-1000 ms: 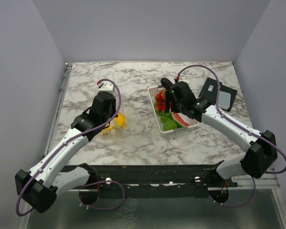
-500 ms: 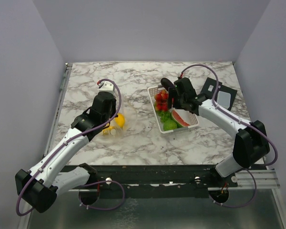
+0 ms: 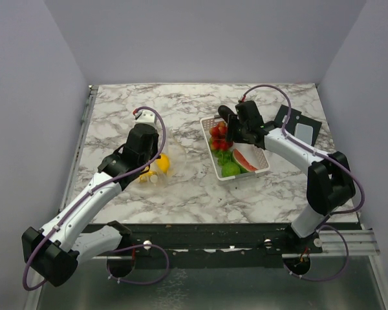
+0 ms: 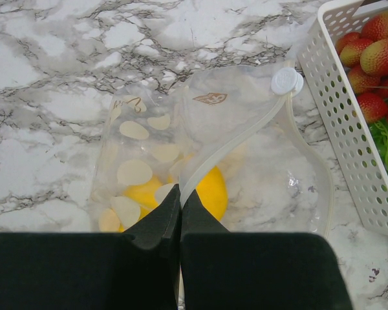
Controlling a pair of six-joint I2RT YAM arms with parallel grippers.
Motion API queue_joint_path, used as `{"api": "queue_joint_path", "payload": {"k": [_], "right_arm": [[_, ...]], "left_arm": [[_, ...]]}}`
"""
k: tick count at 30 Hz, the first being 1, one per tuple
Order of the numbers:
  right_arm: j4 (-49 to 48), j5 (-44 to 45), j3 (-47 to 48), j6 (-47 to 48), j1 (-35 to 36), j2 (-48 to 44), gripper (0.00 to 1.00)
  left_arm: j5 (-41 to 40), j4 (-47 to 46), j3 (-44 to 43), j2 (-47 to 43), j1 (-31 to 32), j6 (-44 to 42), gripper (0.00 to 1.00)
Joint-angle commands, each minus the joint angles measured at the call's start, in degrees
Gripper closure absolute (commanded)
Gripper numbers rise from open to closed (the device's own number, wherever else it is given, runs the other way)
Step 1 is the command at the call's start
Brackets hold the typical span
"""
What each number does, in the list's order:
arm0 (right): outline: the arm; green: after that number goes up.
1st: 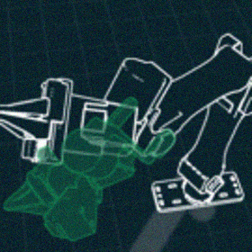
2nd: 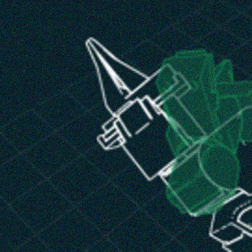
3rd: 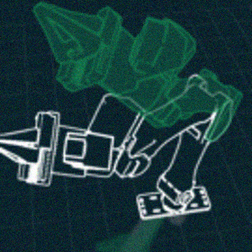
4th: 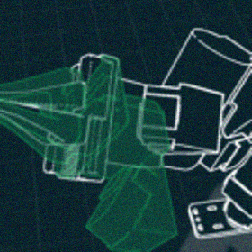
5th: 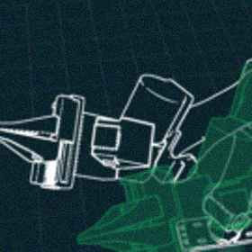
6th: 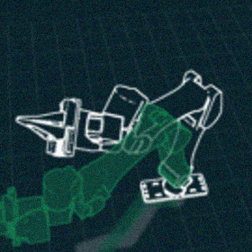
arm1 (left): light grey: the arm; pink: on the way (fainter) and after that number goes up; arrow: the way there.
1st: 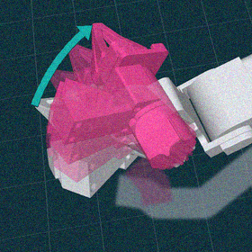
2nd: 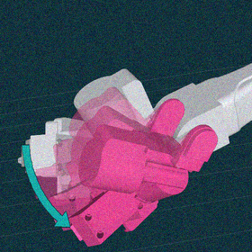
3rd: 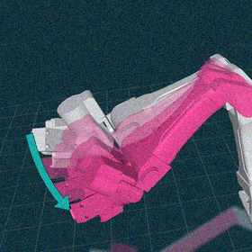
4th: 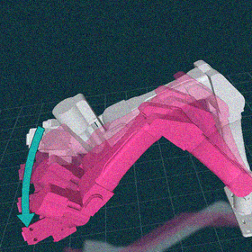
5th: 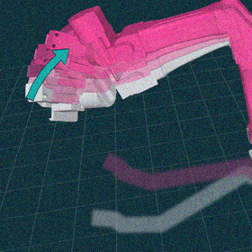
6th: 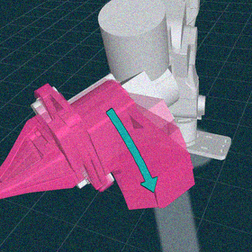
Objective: Place the food in the zip-top bag and seal the zipper
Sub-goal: Pick up the fake fruit from the bin.
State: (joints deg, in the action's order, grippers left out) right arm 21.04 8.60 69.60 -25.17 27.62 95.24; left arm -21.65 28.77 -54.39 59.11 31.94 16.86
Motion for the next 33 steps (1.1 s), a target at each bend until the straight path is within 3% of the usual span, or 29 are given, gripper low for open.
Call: {"api": "queue_joint_path", "payload": {"k": [1, 10, 16, 33], "right_arm": [[-2.2, -2.7, 2.4, 0.4, -0.4, 2.2, 0.42], [-2.4, -3.9, 3.1, 0.2, -0.4, 3.3, 0.66], [-2.1, -3.4, 2.6, 0.2, -0.4, 2.1, 0.99], [1.5, -4.0, 2.0, 1.4, -0.4, -11.8, 1.0]], "left_arm": [[0.5, -0.7, 0.8, 0.3, -0.2, -0.3, 1.0], [0.1, -0.7, 0.9, 0.3, -0.3, -0.3, 1.0], [0.1, -0.7, 0.9, 0.1, -0.3, -0.3, 1.0], [-0.3, -0.6, 1.0, -0.4, -0.3, -0.4, 1.0]]}}
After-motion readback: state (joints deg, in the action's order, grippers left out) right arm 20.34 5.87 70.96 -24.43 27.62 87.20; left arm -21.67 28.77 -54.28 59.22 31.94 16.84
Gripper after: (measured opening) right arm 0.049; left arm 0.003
